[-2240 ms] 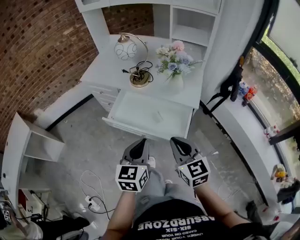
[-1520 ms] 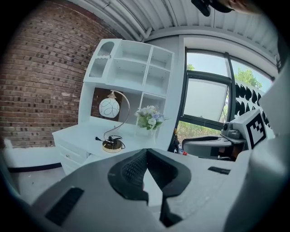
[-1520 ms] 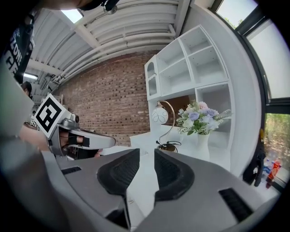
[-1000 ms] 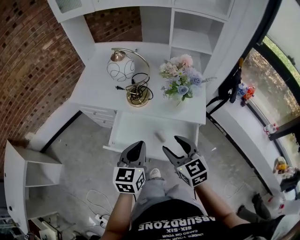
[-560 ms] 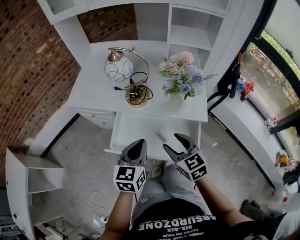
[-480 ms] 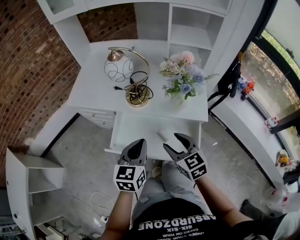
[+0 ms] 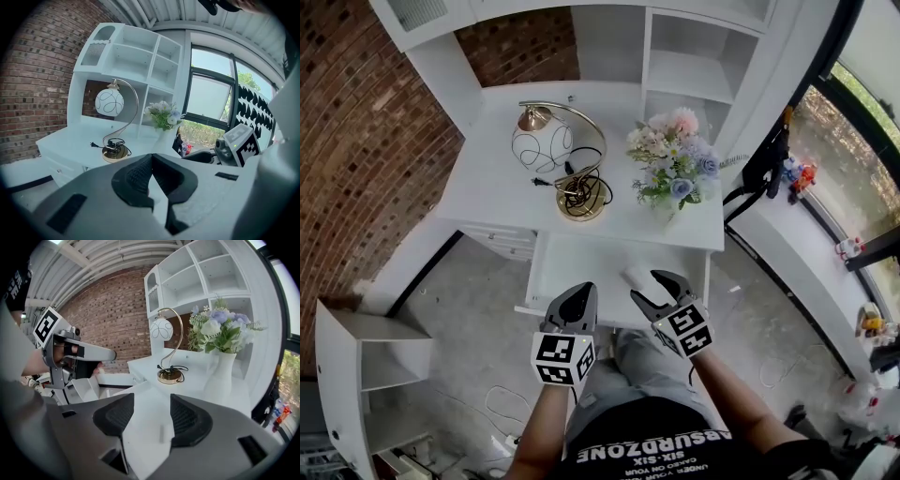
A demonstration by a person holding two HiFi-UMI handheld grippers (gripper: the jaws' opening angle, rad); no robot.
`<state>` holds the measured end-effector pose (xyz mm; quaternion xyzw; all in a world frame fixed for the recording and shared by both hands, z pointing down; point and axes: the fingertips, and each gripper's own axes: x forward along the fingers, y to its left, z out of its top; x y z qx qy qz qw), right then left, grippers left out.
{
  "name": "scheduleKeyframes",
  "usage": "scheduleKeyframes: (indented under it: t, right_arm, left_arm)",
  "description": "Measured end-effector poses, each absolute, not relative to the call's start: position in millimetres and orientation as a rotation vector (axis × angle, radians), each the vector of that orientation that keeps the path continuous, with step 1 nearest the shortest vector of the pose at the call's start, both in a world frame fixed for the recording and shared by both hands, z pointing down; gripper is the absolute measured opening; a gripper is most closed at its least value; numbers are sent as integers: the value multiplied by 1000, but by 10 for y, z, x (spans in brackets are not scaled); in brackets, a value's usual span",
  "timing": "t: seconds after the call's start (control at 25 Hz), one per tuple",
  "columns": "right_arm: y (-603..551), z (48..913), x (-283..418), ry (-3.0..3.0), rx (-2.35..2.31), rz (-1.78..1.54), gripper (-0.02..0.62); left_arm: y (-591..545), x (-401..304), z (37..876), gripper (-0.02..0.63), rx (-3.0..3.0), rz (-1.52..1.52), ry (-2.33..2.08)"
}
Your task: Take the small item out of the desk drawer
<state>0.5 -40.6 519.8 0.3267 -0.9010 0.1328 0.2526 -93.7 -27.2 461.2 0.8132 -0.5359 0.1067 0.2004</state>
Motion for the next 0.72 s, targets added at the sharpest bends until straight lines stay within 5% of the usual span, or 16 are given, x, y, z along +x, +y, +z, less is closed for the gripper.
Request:
scheduleKeyframes:
  t: [0.72]
  right_arm:
    - [-712,6031,-10,-2301,815,450,223]
  left_arm:
    - [-534,-1018,4930,6,2221,361,-1454]
